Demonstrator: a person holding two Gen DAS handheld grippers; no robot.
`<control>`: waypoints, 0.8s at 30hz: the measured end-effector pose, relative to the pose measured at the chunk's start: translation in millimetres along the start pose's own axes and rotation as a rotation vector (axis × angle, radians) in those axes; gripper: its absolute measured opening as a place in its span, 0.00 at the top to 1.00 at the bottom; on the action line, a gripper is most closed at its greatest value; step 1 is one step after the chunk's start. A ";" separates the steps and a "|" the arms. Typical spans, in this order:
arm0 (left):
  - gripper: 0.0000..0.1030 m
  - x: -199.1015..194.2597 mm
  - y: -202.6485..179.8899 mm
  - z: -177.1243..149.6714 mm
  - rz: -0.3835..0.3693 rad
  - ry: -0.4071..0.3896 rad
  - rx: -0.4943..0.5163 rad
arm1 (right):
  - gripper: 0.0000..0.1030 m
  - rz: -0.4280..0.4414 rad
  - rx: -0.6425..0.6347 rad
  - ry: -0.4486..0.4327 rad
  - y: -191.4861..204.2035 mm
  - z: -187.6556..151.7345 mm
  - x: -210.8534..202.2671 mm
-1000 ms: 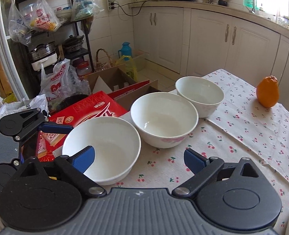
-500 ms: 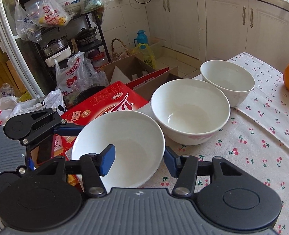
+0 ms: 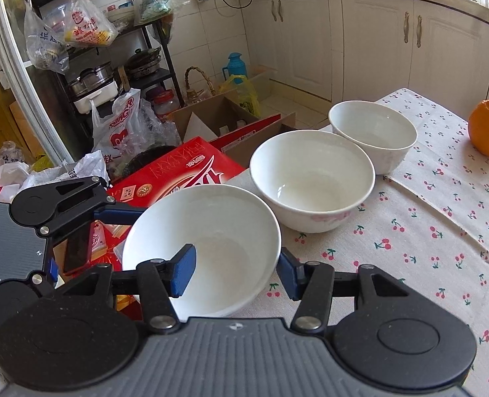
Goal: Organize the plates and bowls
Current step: 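Lift the pink-decal bowl with the right tool and carry it toward the plates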
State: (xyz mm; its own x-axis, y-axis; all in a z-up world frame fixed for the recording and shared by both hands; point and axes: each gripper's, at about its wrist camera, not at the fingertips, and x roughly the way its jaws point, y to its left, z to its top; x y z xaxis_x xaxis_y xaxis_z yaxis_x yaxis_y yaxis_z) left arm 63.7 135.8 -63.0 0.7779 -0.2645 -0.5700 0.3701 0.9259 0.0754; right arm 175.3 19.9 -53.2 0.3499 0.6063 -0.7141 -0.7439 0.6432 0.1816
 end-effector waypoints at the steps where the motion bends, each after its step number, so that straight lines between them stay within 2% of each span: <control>1: 0.15 0.7 -2.8 2.3 -0.012 -0.002 0.004 | 0.43 -0.007 0.004 -0.003 -1.7 -1.7 -3.7; 16: 0.15 36.3 -55.2 36.3 -0.178 -0.021 0.119 | 0.43 -0.145 0.151 -0.088 -47.8 -45.1 -69.2; 24: 0.15 55.1 -74.5 46.8 -0.216 -0.011 0.150 | 0.43 -0.195 0.194 -0.101 -70.0 -60.5 -83.3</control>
State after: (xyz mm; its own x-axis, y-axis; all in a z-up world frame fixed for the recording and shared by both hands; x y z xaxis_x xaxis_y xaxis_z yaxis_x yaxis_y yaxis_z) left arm 102.7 39.6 -61.7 0.6781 -0.4551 -0.5771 0.5986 0.7976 0.0745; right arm 163.8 -103.9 -47.3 0.5377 0.4992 -0.6794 -0.5375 0.8239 0.1800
